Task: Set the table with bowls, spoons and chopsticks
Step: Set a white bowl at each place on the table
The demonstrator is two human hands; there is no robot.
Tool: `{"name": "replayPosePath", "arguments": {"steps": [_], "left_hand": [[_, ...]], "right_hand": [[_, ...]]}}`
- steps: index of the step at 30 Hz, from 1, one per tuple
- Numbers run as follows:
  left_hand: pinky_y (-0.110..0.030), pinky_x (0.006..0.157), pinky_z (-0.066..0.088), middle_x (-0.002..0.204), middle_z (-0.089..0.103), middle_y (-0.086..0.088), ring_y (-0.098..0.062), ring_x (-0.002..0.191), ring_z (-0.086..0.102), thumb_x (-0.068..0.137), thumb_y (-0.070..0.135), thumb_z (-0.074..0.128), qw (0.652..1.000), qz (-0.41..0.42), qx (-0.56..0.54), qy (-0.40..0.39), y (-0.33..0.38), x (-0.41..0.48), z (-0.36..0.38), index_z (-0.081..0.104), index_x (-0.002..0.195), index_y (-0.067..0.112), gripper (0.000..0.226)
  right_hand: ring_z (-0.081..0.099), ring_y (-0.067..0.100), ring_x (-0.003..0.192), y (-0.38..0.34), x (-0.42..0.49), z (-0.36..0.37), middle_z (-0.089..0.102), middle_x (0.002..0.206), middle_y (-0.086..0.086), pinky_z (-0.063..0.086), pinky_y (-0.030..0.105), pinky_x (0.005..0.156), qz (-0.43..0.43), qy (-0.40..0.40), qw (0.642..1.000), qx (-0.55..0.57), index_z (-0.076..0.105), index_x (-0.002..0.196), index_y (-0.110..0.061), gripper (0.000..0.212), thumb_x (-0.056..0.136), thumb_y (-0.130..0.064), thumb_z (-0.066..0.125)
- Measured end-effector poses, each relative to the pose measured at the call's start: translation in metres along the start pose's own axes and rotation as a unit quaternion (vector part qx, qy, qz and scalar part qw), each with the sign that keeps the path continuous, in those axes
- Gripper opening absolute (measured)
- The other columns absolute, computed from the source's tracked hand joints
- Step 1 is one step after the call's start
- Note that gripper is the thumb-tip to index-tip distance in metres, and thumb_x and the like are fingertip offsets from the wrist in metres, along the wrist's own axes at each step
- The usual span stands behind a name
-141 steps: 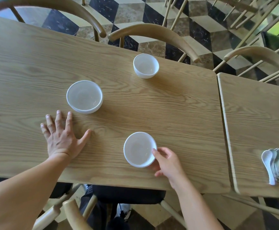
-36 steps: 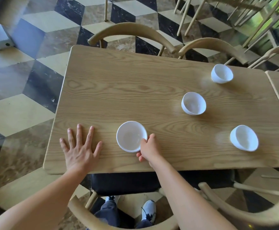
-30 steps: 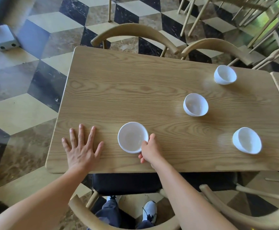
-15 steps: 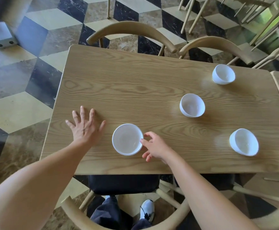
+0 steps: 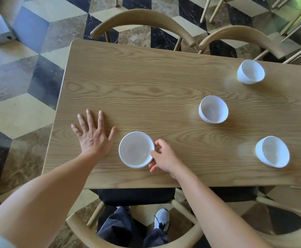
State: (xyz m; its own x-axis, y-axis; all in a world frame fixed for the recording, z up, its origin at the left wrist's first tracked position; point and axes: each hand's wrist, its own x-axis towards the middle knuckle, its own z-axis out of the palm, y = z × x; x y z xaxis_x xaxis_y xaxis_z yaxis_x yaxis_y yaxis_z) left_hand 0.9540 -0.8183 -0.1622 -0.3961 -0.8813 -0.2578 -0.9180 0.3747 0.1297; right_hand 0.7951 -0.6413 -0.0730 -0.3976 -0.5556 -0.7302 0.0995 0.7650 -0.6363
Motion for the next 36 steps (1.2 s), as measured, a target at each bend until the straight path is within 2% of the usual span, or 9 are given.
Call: {"name": "replayPosePath", "arguments": {"steps": [3, 6, 9, 12, 18, 21, 24, 29, 36], "left_hand": [[-0.065, 0.117, -0.005, 0.168, -0.003, -0.013, -0.040, 0.152, -0.011, 0.092, 0.074, 0.022, 1.000, -0.001, -0.002, 0.006, 0.000, -0.001, 0.000, 0.007, 0.159, 0.027, 0.084], [-0.064, 0.118, -0.004, 0.168, -0.001, -0.012, -0.039, 0.152, -0.010, 0.090, 0.075, 0.024, 1.000, -0.005, -0.012, 0.010, -0.002, -0.001, 0.000, 0.009, 0.159, 0.029, 0.084], [-0.063, 0.119, -0.004, 0.168, 0.002, -0.011, -0.039, 0.152, -0.008, 0.090, 0.075, 0.026, 1.000, -0.006, -0.019, 0.021, -0.003, -0.001, 0.001, 0.013, 0.159, 0.029, 0.084], [-0.061, 0.119, -0.004, 0.168, 0.004, -0.010, -0.038, 0.153, -0.006, 0.089, 0.076, 0.028, 0.999, -0.008, -0.021, 0.029, -0.004, 0.000, 0.002, 0.016, 0.158, 0.030, 0.084], [-0.060, 0.119, -0.004, 0.168, 0.008, -0.009, -0.036, 0.152, -0.003, 0.084, 0.081, 0.025, 0.998, -0.014, -0.038, 0.049, -0.008, 0.001, 0.008, 0.023, 0.156, 0.031, 0.087], [-0.060, 0.118, -0.004, 0.167, 0.009, -0.010, -0.037, 0.152, -0.003, 0.084, 0.080, 0.025, 0.998, -0.014, -0.041, 0.044, -0.002, 0.002, 0.005, 0.023, 0.156, 0.030, 0.088], [-0.061, 0.119, -0.003, 0.167, 0.009, -0.010, -0.038, 0.152, -0.003, 0.084, 0.078, 0.027, 0.998, -0.014, -0.040, 0.037, 0.000, 0.001, 0.001, 0.023, 0.156, 0.030, 0.087], [-0.060, 0.119, -0.005, 0.168, 0.006, -0.010, -0.037, 0.152, -0.005, 0.085, 0.076, 0.029, 0.999, -0.017, -0.035, 0.028, -0.002, 0.001, 0.000, 0.021, 0.157, 0.030, 0.085], [-0.059, 0.119, -0.006, 0.168, 0.003, -0.007, -0.035, 0.153, -0.007, 0.085, 0.078, 0.029, 0.999, -0.022, -0.039, 0.014, -0.001, 0.002, 0.000, 0.020, 0.157, 0.032, 0.085]], "right_hand": [[0.065, 0.023, 0.060, -0.004, -0.002, -0.002, 0.061, 0.083, 0.009, 0.061, 0.044, 0.060, 0.011, -0.017, 1.000, -0.006, 0.048, 0.116, -0.011, 0.018, 0.098, -0.011, 0.050], [0.066, 0.022, 0.063, -0.007, -0.002, -0.022, 0.063, 0.104, 0.011, 0.058, 0.034, 0.053, 0.044, -0.032, 0.998, -0.009, 0.047, 0.125, -0.014, 0.034, 0.096, -0.026, 0.059], [0.063, 0.025, 0.057, -0.009, 0.007, -0.062, 0.063, 0.093, 0.016, 0.054, 0.033, 0.048, 0.083, 0.072, 0.986, 0.129, 0.047, 0.125, -0.003, 0.040, 0.098, -0.030, 0.057], [0.059, 0.022, 0.045, -0.012, 0.021, -0.107, 0.058, 0.074, 0.018, 0.049, 0.024, 0.038, 0.095, 0.211, 0.924, 0.303, 0.045, 0.112, 0.000, 0.032, 0.101, -0.029, 0.053], [0.060, 0.024, 0.055, -0.020, 0.050, -0.151, 0.059, 0.075, 0.017, 0.049, 0.022, 0.038, 0.097, 0.303, 0.877, 0.360, 0.048, 0.086, -0.006, 0.034, 0.100, -0.036, 0.050], [0.060, 0.019, 0.044, -0.019, 0.064, -0.159, 0.061, 0.075, 0.017, 0.046, 0.020, 0.037, 0.102, 0.320, 0.874, 0.352, 0.050, 0.099, -0.001, 0.021, 0.101, -0.018, 0.038], [0.055, 0.014, 0.033, -0.016, 0.074, -0.163, 0.061, 0.072, 0.017, 0.043, 0.018, 0.034, 0.112, 0.345, 0.871, 0.331, 0.049, 0.111, 0.000, 0.025, 0.095, -0.002, 0.030], [0.052, 0.012, 0.037, -0.023, 0.082, -0.157, 0.062, 0.068, 0.016, 0.041, 0.018, 0.034, 0.110, 0.347, 0.887, 0.285, 0.055, 0.104, 0.007, 0.025, 0.090, 0.001, 0.035], [0.051, 0.015, 0.039, -0.083, 0.107, -0.111, 0.062, 0.069, 0.019, 0.039, 0.020, 0.034, 0.062, 0.235, 0.940, 0.239, 0.055, 0.083, 0.004, 0.021, 0.089, 0.001, 0.036]]}}
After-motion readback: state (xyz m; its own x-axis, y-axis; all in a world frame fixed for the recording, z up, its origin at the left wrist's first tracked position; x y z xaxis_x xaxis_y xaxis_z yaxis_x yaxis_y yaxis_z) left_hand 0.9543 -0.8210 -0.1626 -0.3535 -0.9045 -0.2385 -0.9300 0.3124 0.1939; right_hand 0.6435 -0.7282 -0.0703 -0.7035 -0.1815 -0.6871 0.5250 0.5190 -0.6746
